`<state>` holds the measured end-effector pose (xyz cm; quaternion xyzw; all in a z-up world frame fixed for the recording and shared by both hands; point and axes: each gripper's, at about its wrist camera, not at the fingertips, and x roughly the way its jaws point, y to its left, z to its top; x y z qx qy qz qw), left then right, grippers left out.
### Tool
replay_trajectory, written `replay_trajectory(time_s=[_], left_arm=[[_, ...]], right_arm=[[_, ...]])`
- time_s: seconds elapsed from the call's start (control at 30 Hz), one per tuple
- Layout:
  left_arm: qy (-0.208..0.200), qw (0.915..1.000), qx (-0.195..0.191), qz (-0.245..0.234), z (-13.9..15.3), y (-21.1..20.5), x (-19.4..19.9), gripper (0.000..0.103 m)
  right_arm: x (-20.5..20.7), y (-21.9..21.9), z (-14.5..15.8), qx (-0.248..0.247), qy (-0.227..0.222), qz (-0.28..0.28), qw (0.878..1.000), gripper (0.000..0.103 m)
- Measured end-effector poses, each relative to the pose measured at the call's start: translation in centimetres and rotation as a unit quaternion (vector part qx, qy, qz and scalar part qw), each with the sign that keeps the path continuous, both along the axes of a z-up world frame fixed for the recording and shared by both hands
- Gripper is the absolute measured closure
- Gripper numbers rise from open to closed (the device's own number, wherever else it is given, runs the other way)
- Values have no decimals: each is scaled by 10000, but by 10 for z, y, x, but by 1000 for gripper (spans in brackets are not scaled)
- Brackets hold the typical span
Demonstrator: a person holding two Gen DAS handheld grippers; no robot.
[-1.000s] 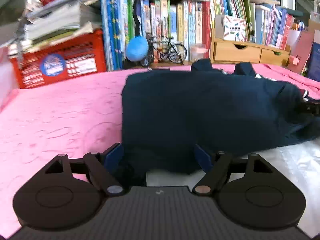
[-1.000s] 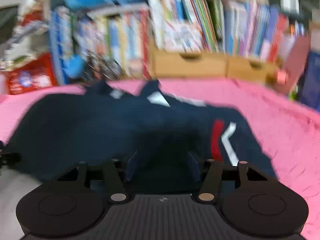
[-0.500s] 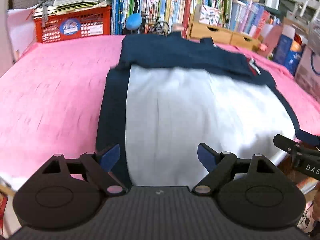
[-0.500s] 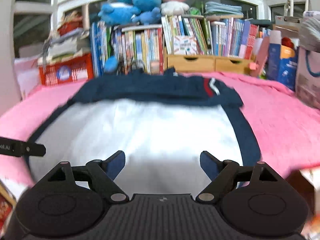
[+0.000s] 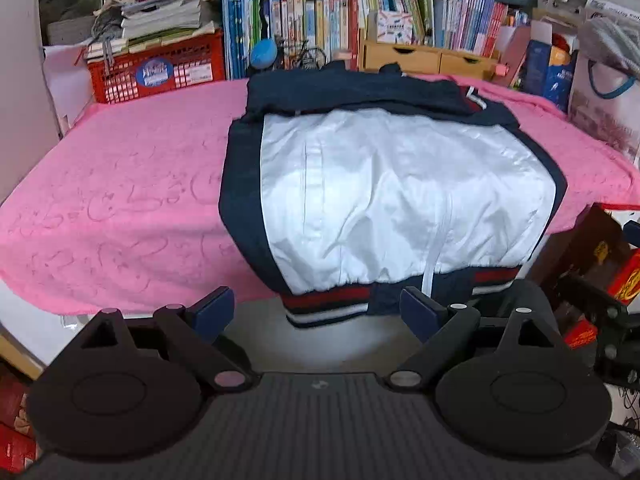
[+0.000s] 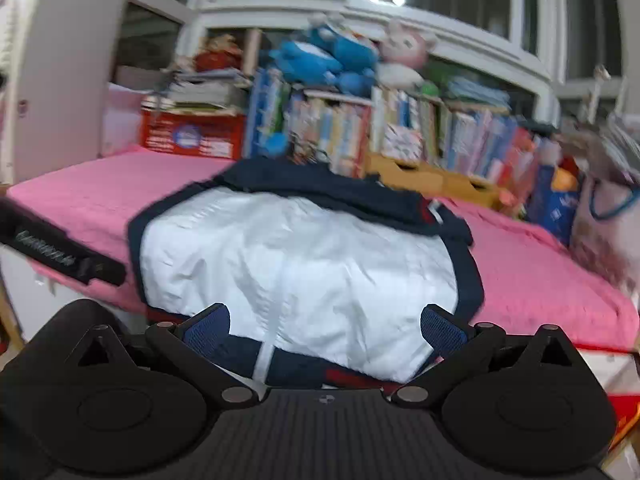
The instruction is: Fold clothes
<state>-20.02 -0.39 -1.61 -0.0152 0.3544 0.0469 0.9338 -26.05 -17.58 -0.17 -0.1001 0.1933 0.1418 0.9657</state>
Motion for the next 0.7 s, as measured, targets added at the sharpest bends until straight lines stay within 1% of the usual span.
replay_trajectory(time_s=[0.07, 0.23, 0.47, 0.53, 0.6, 0.7], left_arm=[[22, 10000, 17, -72, -4, -2, -5, 12], [126, 9998, 35, -129, -11, -5, -6, 12], [235, 9995, -19, -192, -23, 1, -2, 11], [201, 9995, 6, -252, -32, 7, 6, 11], [287, 9995, 36, -155, -45, 16, 20, 11], [503, 9987, -10, -25, -62, 30, 39, 11]], right_arm=[[2, -3, -5, 52, 125, -34, 9999, 0], [5, -9, -16, 71, 281, -72, 9996, 0], [12, -15, -28, 104, 416, -106, 9990, 0], [25, -20, -38, 13, 472, -124, 9988, 0], [39, -25, -47, -78, 529, -143, 9985, 0], [65, -40, -64, -160, 917, -364, 9950, 0]])
